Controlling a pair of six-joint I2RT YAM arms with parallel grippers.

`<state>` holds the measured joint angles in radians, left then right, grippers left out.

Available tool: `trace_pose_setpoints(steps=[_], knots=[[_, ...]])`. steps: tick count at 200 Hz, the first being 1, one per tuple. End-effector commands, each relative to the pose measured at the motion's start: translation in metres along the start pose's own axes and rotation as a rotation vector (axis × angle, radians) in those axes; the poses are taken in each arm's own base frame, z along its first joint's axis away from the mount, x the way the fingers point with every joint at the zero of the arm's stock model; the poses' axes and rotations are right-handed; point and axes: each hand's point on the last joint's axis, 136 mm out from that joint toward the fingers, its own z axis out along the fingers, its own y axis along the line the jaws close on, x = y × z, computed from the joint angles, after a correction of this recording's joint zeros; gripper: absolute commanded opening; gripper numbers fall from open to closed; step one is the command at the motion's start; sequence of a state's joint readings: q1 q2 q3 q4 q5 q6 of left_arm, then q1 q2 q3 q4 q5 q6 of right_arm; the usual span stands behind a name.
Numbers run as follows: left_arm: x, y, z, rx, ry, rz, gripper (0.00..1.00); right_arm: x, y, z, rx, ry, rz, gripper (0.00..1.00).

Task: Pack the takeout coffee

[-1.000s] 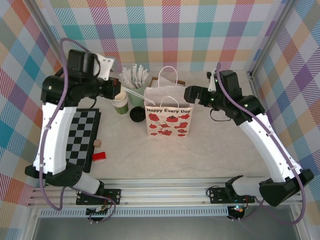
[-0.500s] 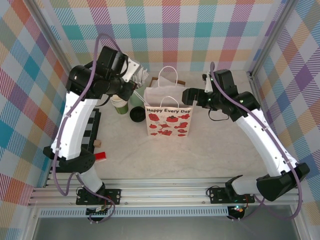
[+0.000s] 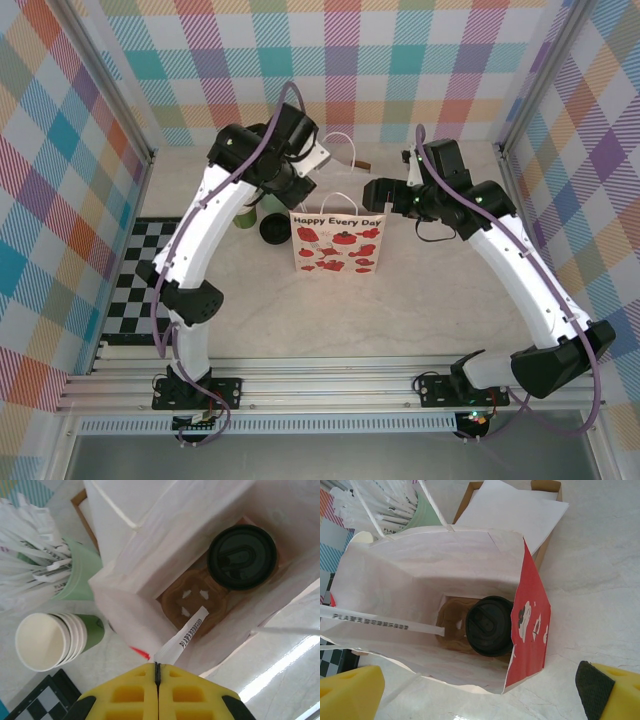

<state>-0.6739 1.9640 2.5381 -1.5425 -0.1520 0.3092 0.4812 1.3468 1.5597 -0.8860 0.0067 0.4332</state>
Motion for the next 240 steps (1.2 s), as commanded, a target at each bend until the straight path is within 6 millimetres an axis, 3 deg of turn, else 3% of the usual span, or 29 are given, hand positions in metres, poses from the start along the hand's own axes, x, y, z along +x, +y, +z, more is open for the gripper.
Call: trace_pose_setpoints(steps=[1,26,45,60,76,100,125,134,180,214,228,240], knots=[[-0.009,-0.017,-0.004,0.072,-0.037,0.029,0.06,-0.001,0.001,-0.014,-0.011,-0.022,0.0,1.0],[-0.019,-0.028,0.008,0.116,-0.054,0.027,0.15,0.002,-0.002,-0.016,-0.002,-0.023,-0.002,1.0],[-0.032,-0.038,0.014,0.166,-0.092,0.012,0.28,0.003,-0.003,-0.016,0.001,-0.028,0.014,1.0],[-0.044,-0.048,0.011,0.224,-0.14,-0.001,0.55,0.001,-0.005,-0.016,0.003,-0.054,0.049,1.0],[-0.061,-0.055,0.004,0.275,-0.215,-0.022,0.65,-0.001,-0.002,-0.016,-0.033,-0.083,0.063,1.0],[-0.085,-0.055,-0.013,0.308,-0.326,-0.098,0.83,0.0,0.003,-0.011,-0.071,-0.062,0.065,1.0],[-0.092,-0.035,-0.025,0.261,-0.377,-0.217,0.96,0.003,0.0,-0.003,-0.055,-0.022,0.085,1.0],[-0.088,-0.027,-0.026,0.234,-0.379,-0.252,1.0,0.003,0.0,-0.002,-0.057,-0.02,0.09,1.0],[-0.059,0.019,-0.045,0.097,-0.468,-0.474,1.0,0.008,-0.011,-0.003,0.013,0.023,-0.023,1.0],[-0.014,0.049,-0.067,-0.058,-0.56,-0.685,1.0,0.013,-0.02,0.0,0.04,0.129,-0.118,0.94],[0.011,0.061,-0.067,-0.121,-0.601,-0.831,1.0,0.009,-0.031,0.006,0.085,0.149,-0.139,0.89],[0.029,0.058,-0.06,-0.11,-0.627,-0.92,1.0,0.003,-0.041,0.014,0.124,0.164,-0.148,0.83]])
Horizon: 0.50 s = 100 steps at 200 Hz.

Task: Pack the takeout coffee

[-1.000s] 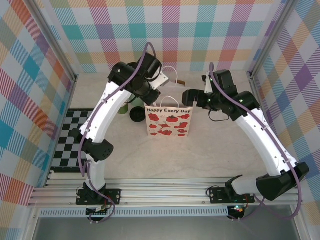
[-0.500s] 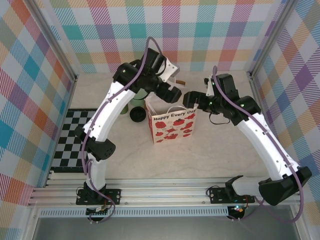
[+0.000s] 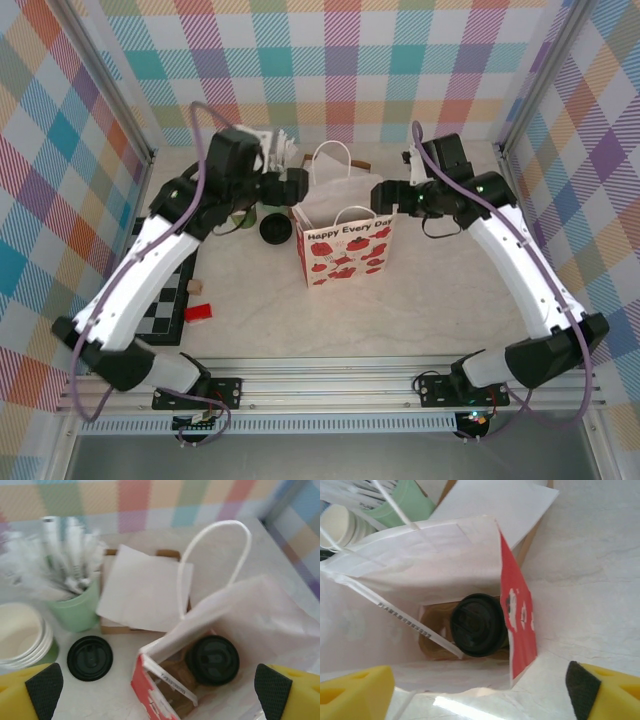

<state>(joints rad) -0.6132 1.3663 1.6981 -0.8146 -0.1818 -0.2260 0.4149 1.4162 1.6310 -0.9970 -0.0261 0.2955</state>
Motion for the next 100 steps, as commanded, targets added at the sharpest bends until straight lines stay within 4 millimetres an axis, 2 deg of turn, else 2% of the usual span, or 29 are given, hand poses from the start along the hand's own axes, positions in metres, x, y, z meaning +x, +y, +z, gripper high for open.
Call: trace_pose_setpoints(steps=[1,10,27,41,66,85,100], knots=[[-0.002,0.028,-0.009,-0.086,-0.168,-0.258,1.0,0.002,-0.019,0.009,0.075,0.078,-0.07,0.82],[0.01,0.029,-0.007,-0.061,-0.169,-0.31,1.0,-0.003,-0.023,0.014,0.105,0.09,-0.085,0.77],[0.036,0.036,-0.002,-0.067,-0.134,-0.402,1.0,-0.008,-0.019,0.024,0.088,0.119,-0.112,0.69],[0.059,0.056,0.001,-0.158,-0.111,-0.47,1.0,-0.011,-0.014,0.032,0.061,0.139,-0.119,0.69],[0.092,0.094,-0.001,-0.35,-0.112,-0.538,1.0,-0.012,-0.006,0.043,0.02,0.173,-0.122,0.61],[0.113,0.109,0.003,-0.423,-0.104,-0.555,1.0,-0.012,-0.003,0.051,0.001,0.186,-0.122,0.56],[0.132,0.11,0.015,-0.441,-0.051,-0.562,1.0,-0.012,-0.001,0.056,-0.004,0.196,-0.123,0.49]])
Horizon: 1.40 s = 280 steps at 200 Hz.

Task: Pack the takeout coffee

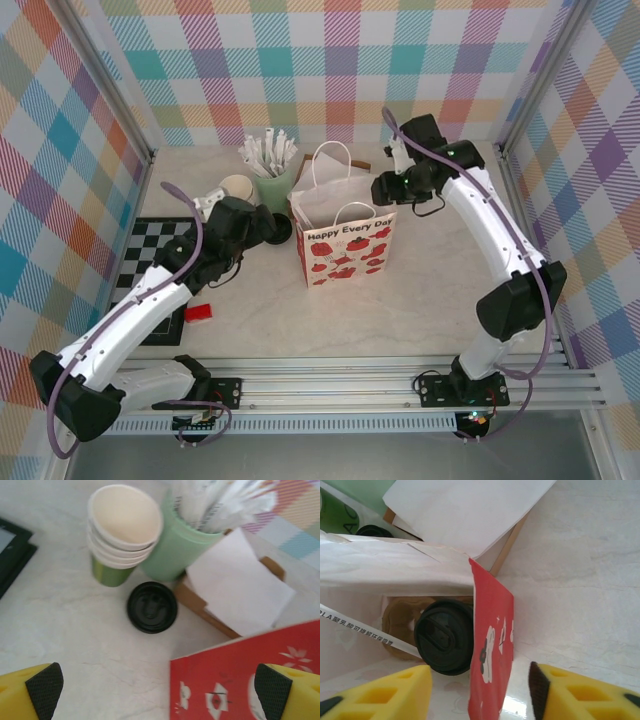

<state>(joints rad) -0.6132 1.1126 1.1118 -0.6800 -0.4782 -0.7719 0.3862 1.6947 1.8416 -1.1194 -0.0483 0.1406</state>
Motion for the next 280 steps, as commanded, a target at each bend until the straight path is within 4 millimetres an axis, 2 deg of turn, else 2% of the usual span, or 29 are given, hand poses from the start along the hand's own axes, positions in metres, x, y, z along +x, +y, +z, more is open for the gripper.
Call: trace_pose_setpoints(steps=[1,35,66,102,123,146,184,210,240,264,280], knots=[[0.005,0.02,0.007,-0.081,-0.031,-0.092,1.0,-0.002,0.012,-0.001,-0.045,0.011,-0.024,0.48],[0.05,0.017,0.045,-0.113,0.114,-0.104,1.0,-0.007,0.007,0.001,-0.002,0.003,-0.004,0.29],[0.071,0.005,0.068,-0.111,0.188,-0.101,1.0,-0.004,-0.001,-0.005,0.048,0.001,0.025,0.19],[0.067,-0.004,0.077,-0.118,0.181,-0.063,1.0,0.002,-0.013,-0.011,0.113,-0.013,0.069,0.09],[0.056,-0.009,0.079,-0.129,0.156,-0.015,1.0,0.003,-0.018,-0.015,0.14,-0.018,0.085,0.07],[0.051,-0.023,0.08,-0.083,0.164,0.02,1.0,0.005,-0.029,-0.021,0.205,-0.014,0.102,0.05],[0.047,-0.034,0.085,-0.016,0.166,-0.036,1.0,0.01,-0.045,-0.033,0.267,-0.023,0.14,0.04],[0.047,-0.042,0.092,0.048,0.185,-0.074,1.0,0.012,-0.056,-0.039,0.297,-0.029,0.152,0.05],[0.048,-0.04,0.095,0.063,0.186,-0.083,1.0,0.016,-0.064,-0.043,0.318,-0.026,0.174,0.05],[0.057,-0.041,0.098,0.087,0.217,-0.066,1.0,0.019,-0.07,-0.042,0.325,-0.015,0.186,0.06],[0.063,-0.049,0.1,0.119,0.255,-0.051,1.0,0.019,-0.069,-0.04,0.316,-0.005,0.188,0.06]])
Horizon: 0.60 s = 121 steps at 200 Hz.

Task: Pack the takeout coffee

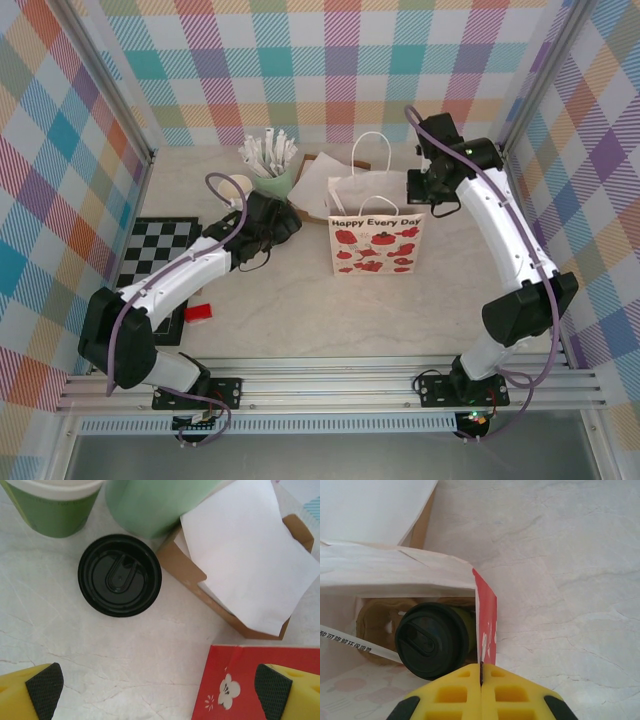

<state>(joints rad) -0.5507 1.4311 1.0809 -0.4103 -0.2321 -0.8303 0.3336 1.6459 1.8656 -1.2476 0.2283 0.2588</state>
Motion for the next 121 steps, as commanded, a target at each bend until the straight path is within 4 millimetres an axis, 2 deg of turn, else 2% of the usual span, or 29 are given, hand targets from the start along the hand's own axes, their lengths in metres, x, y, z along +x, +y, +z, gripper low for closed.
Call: trace_pose_setpoints(steps=[1,27,48,66,88,99,121], knots=[[0.006,-0.013,0.005,0.069,0.045,0.03,1.0,0.006,-0.005,-0.003,0.01,0.017,0.021,0.06],[0.011,-0.028,0.006,0.142,0.078,0.072,1.0,0.01,0.004,-0.006,-0.043,0.04,0.029,0.06],[0.003,-0.03,-0.008,0.179,0.034,0.092,1.0,0.017,0.016,-0.004,-0.116,0.07,0.042,0.06],[-0.01,-0.03,-0.032,0.212,-0.019,0.101,1.0,0.022,0.032,-0.001,-0.186,0.087,0.055,0.06],[-0.02,-0.03,-0.061,0.217,-0.003,0.089,1.0,0.02,0.043,-0.005,-0.217,0.07,0.054,0.07],[-0.022,-0.044,-0.082,0.277,0.019,0.113,1.0,0.018,0.045,-0.009,-0.218,0.055,0.05,0.07],[-0.022,-0.087,-0.13,0.454,0.037,0.234,0.98,0.019,0.053,-0.014,-0.252,0.046,0.053,0.08]])
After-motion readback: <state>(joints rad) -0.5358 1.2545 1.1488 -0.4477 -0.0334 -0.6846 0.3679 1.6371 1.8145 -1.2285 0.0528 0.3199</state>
